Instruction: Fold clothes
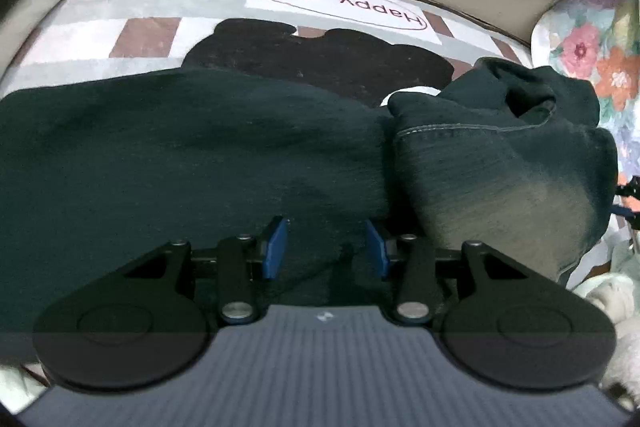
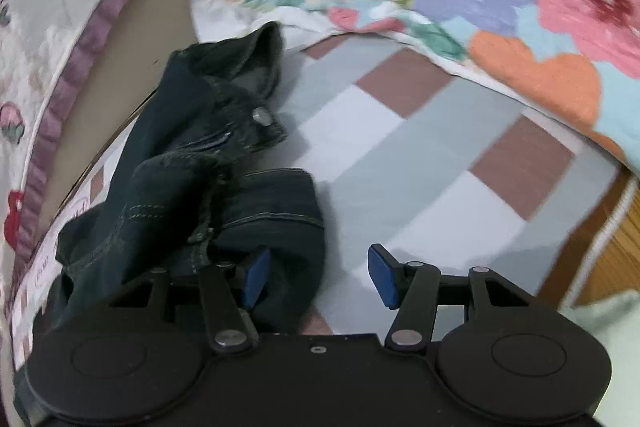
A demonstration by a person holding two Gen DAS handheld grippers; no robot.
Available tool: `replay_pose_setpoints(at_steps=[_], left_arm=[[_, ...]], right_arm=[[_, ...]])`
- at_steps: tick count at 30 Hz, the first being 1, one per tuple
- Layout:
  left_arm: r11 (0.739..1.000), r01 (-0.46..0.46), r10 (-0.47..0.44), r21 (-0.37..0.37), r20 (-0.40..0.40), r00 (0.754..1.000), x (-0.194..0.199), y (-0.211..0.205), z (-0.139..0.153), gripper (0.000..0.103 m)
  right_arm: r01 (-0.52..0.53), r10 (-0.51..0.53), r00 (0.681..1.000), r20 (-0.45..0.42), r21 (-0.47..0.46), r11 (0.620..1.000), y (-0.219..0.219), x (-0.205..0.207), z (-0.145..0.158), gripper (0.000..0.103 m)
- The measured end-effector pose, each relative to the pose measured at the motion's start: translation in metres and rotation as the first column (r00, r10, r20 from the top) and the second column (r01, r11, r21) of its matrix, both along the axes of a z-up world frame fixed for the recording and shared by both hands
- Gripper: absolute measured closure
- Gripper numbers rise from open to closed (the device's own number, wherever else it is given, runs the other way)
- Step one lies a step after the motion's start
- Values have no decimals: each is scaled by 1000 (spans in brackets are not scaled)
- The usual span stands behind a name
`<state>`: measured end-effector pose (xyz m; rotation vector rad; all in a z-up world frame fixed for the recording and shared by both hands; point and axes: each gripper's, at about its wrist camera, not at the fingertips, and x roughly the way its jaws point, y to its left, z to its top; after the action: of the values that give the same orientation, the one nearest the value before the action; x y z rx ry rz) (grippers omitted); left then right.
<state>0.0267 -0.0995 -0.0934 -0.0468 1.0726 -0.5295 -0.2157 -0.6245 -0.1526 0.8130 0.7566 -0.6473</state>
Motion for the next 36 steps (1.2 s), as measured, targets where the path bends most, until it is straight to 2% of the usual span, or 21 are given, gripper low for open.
replay_pose_setpoints(at_steps=[5, 11, 16, 18, 20, 22, 23, 24, 25, 26, 28, 29, 30, 32, 35, 36], left_arm=[[1000, 9, -9, 4, -21, 1000, 2, -3, -6, 57], [996, -21, 28, 89, -71, 997, 4, 3, -12, 54], [997, -53, 61, 61, -143, 988, 7, 12, -14, 52], [996, -58, 67, 67, -143, 987, 7, 11, -16, 52], [995, -58, 69, 83, -136, 988, 7, 9, -19, 52], [995, -55, 65, 86, -117, 991, 6, 6, -22, 52], [996, -51, 59, 76, -102, 993, 6, 7, -21, 52], [997, -47, 53, 67, -86, 995, 6, 7, -20, 52], [997, -44, 48, 60, -65, 997, 5, 8, -18, 52], [998, -42, 45, 56, -38, 998, 4, 9, -15, 52], [997, -46, 45, 60, 9, 999, 1, 11, -10, 52], [997, -50, 49, 63, 21, 999, 1, 13, -8, 52], [997, -59, 58, 58, 26, 998, 2, 16, -7, 52], [996, -82, 81, 35, 26, 996, 3, 20, -2, 52], [994, -104, 104, 21, 26, 994, 4, 23, 4, 52], [993, -110, 109, 32, 26, 994, 4, 23, 5, 52]], right_arm=[[-37, 36, 999, 28, 29, 999, 4, 7, -9, 43], [-70, 69, 997, 24, 40, 997, 19, 4, -6, 43], [-87, 87, 996, 0, -3, 996, 13, 9, -8, 41], [-79, 79, 997, -4, -39, 996, 6, 16, -13, 38], [-85, 87, 996, 18, -91, 992, 2, 27, -17, 30], [-142, 143, 990, -6, -158, 977, 7, 43, -18, 32], [-192, 191, 981, -25, -187, 963, 12, 52, -17, 43], [-219, 216, 976, -35, -217, 951, 17, 56, -10, 64], [-240, 237, 971, -44, -247, 939, 21, 60, -3, 77], [-261, 257, 965, -52, -277, 925, 26, 64, 5, 83], [-247, 245, 968, -54, -369, 896, 29, 57, 33, 88], [-230, 226, 972, -61, -432, 872, 28, 46, 50, 97], [-212, 206, 976, -67, -494, 843, 27, 36, 68, 97], [-176, 165, 983, -75, -610, 772, 26, 14, 102, 98], [-123, 102, 992, -75, -762, 636, 25, -17, 155, 98], [-126, 45, 991, -126, -773, 622, 16, -31, 148, 98]])
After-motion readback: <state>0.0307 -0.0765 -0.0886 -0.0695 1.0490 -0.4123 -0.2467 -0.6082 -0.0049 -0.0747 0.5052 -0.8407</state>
